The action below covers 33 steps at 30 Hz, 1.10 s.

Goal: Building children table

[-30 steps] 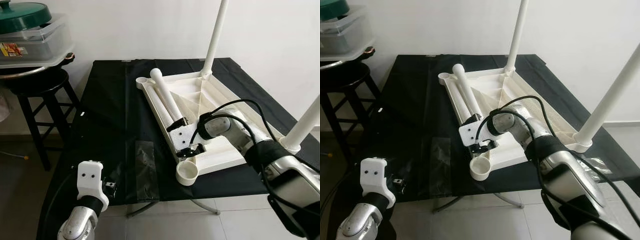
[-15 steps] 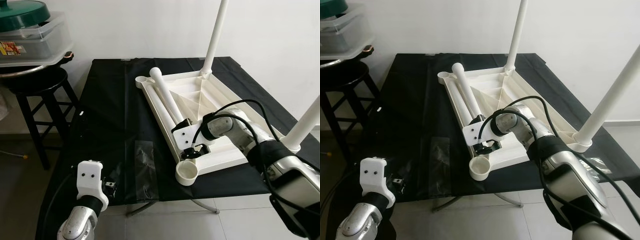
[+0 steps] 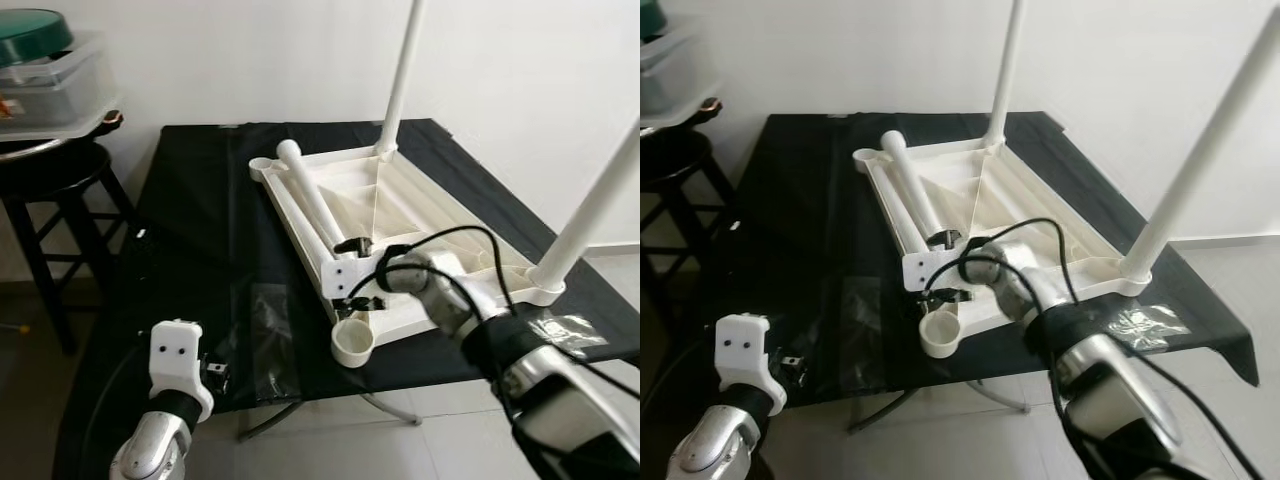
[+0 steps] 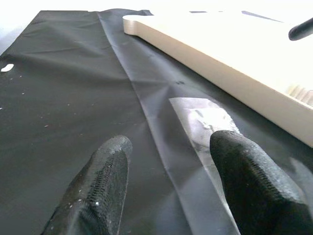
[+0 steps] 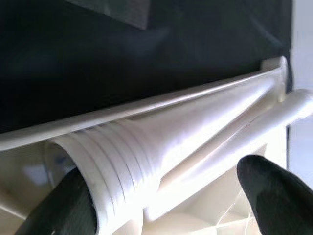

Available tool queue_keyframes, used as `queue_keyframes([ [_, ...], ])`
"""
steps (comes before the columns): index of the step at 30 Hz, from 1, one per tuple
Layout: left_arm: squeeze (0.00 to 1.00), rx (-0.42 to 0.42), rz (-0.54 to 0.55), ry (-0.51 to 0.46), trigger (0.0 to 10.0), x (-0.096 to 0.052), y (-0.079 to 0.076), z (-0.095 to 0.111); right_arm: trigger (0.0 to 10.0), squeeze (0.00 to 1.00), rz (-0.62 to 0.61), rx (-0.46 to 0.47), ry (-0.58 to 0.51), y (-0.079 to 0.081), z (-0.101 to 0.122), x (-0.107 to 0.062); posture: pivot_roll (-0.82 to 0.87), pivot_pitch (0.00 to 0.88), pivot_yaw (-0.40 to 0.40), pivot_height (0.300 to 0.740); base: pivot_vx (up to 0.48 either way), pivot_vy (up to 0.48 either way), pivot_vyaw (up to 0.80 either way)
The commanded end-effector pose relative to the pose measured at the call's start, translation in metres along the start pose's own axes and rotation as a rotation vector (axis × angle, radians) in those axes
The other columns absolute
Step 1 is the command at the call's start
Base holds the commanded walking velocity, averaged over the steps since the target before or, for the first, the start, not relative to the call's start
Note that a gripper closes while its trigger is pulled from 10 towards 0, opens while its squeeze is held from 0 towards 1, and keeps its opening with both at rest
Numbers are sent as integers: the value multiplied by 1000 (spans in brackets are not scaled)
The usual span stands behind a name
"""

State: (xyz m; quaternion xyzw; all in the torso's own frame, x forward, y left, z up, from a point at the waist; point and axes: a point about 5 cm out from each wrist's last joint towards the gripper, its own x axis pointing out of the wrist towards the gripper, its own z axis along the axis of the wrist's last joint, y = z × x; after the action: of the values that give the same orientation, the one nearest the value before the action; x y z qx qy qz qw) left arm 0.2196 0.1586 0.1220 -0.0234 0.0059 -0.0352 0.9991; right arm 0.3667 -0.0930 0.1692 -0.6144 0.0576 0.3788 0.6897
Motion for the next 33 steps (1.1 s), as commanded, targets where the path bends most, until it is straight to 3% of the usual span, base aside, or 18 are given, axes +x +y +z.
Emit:
queue_keyframes([
  [1, 0, -5, -2, 11, 10000, 0, -1, -2, 10000, 0, 26, 19, 6, 22, 1, 8, 51, 58, -6, 740, 0, 0, 0],
  [6, 0, -7, -1, 10, 10000, 0, -2, -2, 10000, 0, -50, 21, -10, 29, 5, 11, 50, 57, -11, 740, 0, 0, 0],
  [8, 0, -8, 0, 9, 10000, 0, -2, -2, 10000, 0, -120, 20, -16, 36, 8, 13, 50, 57, -11, 740, 0, 0, 0],
  [9, 0, -11, -1, 8, 10000, 0, -2, -2, 10000, 0, -228, 13, -28, 37, 11, 12, 44, 53, -11, 740, 0, 0, 0],
  [10, 0, -13, -1, 8, 10000, 0, -3, -2, 10000, 0, -318, 17, -45, 35, 13, 11, 44, 52, -11, 740, 0, 0, 0],
  [12, 0, -15, -2, 8, 10000, 0, -3, -2, 10000, 0, -370, 23, -55, 33, 14, 9, 44, 52, -11, 740, 0, 0, 0],
  [17, 0, -17, -4, 8, 10000, 0, -3, -2, 10000, 0, -426, 23, -63, 29, 15, 8, 45, 52, -10, 740, 0, 0, 0],
  [18, 0, -18, -4, 8, 10000, 0, -3, -2, 2588, 0, -439, 22, -61, 27, 15, 8, 46, 53, -11, 740, 0, 0, 0],
  [19, 0, -18, -3, 8, 10000, 0, -3, -2, 0, 0, -460, 23, -56, 26, 15, 8, 50, 55, -11, 740, 0, 0, 0],
  [31, 0, -17, 0, 7, 10000, 0, -3, -2, 0, 0, -539, 36, -25, 14, 6, 3, 48, 57, -10, 740, 0, 0, 0],
  [33, 0, -18, -3, 8, 10000, 0, -2, -2, 0, 0, -607, 38, -10, 5, 0, -1, 43, 54, -6, 740, 0, 0, 0],
])
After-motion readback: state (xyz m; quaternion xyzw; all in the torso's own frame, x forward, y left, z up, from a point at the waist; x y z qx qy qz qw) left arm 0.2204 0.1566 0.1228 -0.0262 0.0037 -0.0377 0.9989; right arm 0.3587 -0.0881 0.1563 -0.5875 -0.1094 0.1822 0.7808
